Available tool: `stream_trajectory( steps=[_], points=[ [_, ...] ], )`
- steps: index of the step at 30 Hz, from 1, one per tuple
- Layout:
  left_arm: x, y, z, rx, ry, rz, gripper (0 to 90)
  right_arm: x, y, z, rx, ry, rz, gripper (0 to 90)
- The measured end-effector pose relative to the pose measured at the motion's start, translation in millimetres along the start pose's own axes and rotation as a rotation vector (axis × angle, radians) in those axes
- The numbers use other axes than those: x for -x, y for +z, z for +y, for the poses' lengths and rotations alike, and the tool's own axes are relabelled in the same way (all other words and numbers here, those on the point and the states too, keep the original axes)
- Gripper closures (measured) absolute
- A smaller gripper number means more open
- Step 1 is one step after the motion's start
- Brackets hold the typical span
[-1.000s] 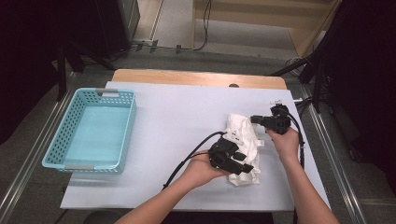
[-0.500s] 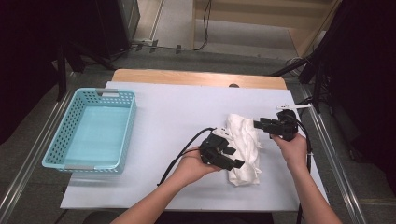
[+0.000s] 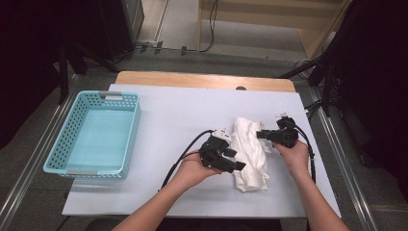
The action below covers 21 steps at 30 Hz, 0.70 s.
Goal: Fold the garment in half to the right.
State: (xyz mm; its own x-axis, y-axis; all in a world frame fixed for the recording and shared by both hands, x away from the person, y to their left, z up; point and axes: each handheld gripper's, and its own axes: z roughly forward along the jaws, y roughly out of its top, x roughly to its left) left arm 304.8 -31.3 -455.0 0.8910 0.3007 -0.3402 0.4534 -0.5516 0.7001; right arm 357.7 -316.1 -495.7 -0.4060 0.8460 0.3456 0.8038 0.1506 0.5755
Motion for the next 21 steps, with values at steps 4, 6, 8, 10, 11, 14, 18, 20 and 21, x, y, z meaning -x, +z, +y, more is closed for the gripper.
stream_trajectory(
  steps=[4, 6, 8, 10, 11, 14, 18, 20, 21],
  points=[
    [-3.3, -1.3, -0.2, 0.005, -0.012, -0.003, 39.5, 0.1, -6.5, 4.3, -0.023, -0.007, -0.01, 86.2],
    [-4.5, -2.3, -0.4, 0.006, -0.021, -0.011, 39.6, 2.4, -12.4, 5.0, -0.01, 0.0, 0.001, 86.2],
    [-6.3, -3.3, -0.6, 0.013, -0.031, -0.035, 39.6, 5.5, -19.0, 4.9, 0.012, 0.007, 0.002, 86.2],
    [-6.9, -4.2, -0.6, 0.018, -0.033, -0.024, 39.6, 10.0, -24.9, 4.7, 0.026, 0.021, 0.0, 86.1],
    [-7.4, -4.5, -0.8, 0.019, -0.031, -0.022, 39.6, 13.1, -26.6, 4.4, 0.036, 0.026, 0.008, 86.1],
    [-8.8, -5.7, -1.1, 0.02, -0.027, -0.009, 39.6, 21.2, -26.2, 4.5, 0.033, 0.034, 0.005, 86.1],
    [-10.7, -7.6, -1.6, 0.031, -0.019, 0.021, 39.6, 28.7, -19.8, 4.2, 0.022, 0.045, -0.015, 85.0],
    [-12.0, -8.4, -2.0, 0.029, -0.017, 0.031, 39.6, 31.4, -17.0, 3.9, 0.019, 0.047, -0.029, 82.5],
    [-12.7, -8.7, -2.3, 0.033, -0.019, 0.037, 39.6, 32.1, -17.0, 3.8, 0.023, 0.054, -0.039, 81.4]
  ],
)
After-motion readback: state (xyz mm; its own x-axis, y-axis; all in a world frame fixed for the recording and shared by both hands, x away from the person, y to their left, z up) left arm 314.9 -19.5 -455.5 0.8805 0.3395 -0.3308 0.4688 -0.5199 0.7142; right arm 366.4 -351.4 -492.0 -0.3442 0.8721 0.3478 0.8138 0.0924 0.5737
